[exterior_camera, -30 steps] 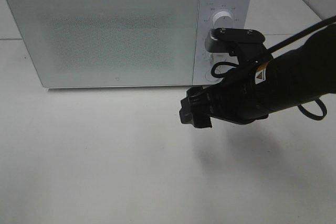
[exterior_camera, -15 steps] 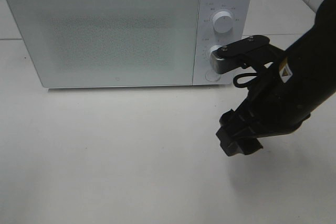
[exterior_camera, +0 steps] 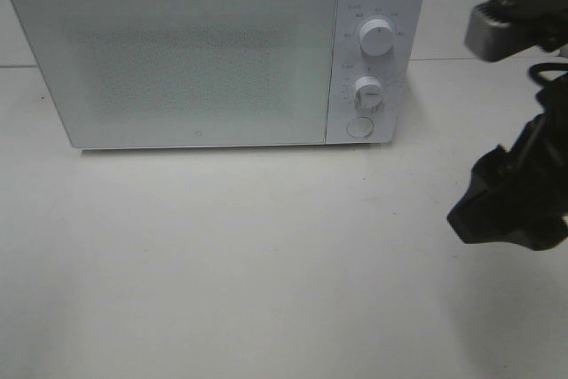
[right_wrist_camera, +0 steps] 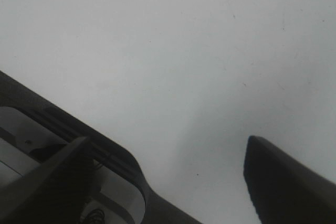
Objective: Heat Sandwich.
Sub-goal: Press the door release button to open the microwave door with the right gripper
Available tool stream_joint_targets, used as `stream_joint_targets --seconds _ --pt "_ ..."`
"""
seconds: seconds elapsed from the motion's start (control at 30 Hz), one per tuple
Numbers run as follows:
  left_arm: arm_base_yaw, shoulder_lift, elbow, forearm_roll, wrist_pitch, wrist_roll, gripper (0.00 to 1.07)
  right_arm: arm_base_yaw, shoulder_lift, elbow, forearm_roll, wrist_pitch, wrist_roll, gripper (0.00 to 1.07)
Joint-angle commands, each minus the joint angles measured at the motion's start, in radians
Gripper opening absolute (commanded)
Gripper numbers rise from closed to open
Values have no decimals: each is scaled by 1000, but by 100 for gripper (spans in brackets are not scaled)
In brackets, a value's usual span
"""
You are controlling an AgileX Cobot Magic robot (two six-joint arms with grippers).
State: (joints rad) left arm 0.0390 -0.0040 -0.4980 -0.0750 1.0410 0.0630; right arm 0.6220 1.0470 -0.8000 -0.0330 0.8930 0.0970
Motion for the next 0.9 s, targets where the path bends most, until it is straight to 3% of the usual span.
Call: stream_joint_targets --seconds 0.03,0.47,0.9 --pt "-1 -28 3 -1 -2 -2 101 -4 -112 -3 -7 48 -11 76" --pt "-1 -28 3 -1 -2 -2 101 -6 -557 118 -16 78 -10 76" --pt "-1 -28 3 -1 -2 -2 101 -330 -892 234 -15 84 -11 76"
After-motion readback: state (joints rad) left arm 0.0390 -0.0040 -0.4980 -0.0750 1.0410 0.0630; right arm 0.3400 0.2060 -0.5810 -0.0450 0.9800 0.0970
